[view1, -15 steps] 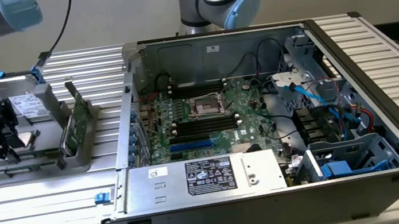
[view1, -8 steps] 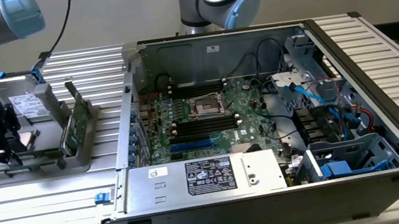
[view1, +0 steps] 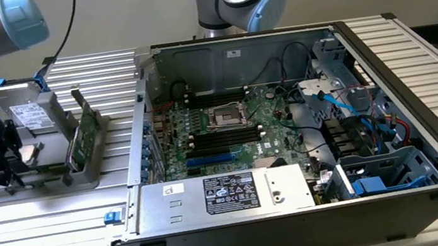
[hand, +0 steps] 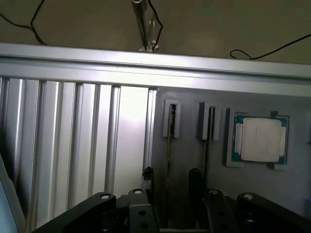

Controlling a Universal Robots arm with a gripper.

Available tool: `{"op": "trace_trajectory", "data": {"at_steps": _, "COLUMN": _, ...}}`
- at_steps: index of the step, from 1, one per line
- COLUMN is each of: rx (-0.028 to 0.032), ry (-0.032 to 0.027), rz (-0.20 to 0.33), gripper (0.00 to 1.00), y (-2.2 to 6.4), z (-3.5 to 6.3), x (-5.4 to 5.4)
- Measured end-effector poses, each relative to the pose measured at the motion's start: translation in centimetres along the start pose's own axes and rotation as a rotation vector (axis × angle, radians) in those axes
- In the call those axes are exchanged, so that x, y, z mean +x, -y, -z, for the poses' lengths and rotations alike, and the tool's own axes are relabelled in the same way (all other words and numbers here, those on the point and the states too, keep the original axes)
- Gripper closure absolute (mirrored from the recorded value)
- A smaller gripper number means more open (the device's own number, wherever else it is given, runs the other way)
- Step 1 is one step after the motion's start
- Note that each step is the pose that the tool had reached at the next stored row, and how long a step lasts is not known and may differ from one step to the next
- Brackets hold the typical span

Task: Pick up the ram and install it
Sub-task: 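Pick up the ram and move it above insertion slot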

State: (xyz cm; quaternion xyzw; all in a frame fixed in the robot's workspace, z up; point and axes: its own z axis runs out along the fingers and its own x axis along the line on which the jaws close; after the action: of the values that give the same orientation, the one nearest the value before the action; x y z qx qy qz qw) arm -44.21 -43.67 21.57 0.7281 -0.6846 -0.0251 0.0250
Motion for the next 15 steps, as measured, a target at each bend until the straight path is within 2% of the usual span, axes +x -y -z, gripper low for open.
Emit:
{"op": "trace_trajectory", "data": {"at_steps": 10, "rx": 0.0001, "ry": 0.0000, "rz": 0.000, "gripper": 0.57, "y": -0.01, "z": -1.69, "x": 0.2}}
{"op": "trace_trajectory", "data": {"at_steps": 15, "rx": -0.0002, "ry": 0.0000, "rz": 0.000, "gripper": 0.57, "y": -0.01, "z": -2.04, "x": 0.2}}
